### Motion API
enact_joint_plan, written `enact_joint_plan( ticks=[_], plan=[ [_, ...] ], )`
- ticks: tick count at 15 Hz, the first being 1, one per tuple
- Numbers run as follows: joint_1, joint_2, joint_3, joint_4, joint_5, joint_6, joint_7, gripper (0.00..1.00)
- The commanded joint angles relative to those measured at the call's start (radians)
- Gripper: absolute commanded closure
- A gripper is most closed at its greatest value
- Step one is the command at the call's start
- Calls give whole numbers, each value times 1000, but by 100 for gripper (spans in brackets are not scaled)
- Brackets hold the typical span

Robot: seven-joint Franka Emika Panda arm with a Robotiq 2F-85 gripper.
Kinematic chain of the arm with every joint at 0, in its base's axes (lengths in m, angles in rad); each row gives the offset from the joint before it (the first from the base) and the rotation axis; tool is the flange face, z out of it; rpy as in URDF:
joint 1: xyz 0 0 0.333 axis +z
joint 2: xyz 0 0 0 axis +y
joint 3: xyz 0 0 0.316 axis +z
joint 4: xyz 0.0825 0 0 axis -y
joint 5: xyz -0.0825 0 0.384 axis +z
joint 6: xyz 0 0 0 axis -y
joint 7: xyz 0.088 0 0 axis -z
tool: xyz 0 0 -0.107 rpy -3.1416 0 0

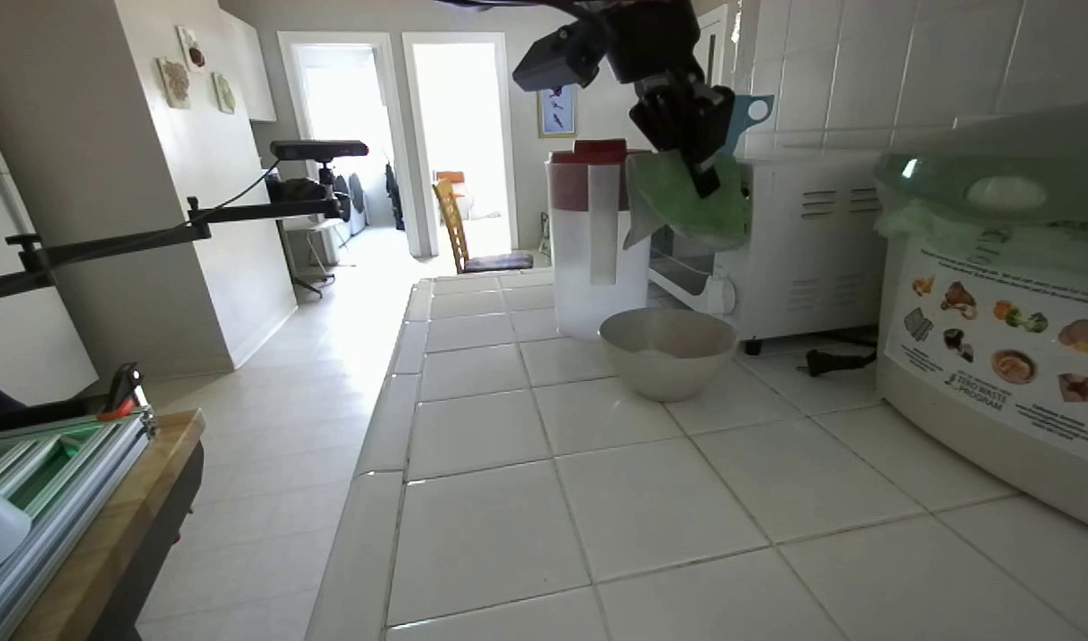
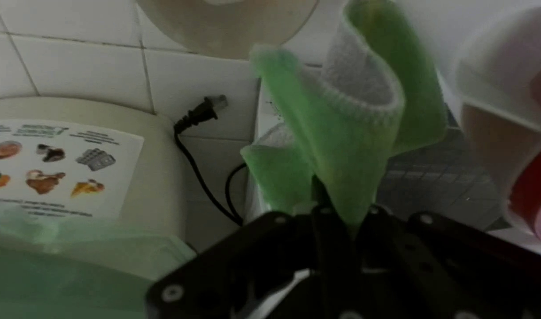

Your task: Use the green towel to wipe around the oven knobs

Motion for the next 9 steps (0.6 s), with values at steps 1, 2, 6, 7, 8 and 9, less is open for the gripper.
enact_joint_plan(
  ticks=[1, 2, 6, 7, 8, 9],
  plan=[
    [-4, 28, -21, 15, -17, 7, 6, 99],
    [-3, 36, -28, 14, -26, 7, 12, 99],
    [-3, 39, -23, 6, -21, 10, 0, 99],
    [-1, 27, -16, -1, -17, 13, -10, 99],
    [1, 17, -8, -7, -9, 17, -19, 99],
    [1, 9, 2, -12, 0, 21, -28, 99]
  ],
)
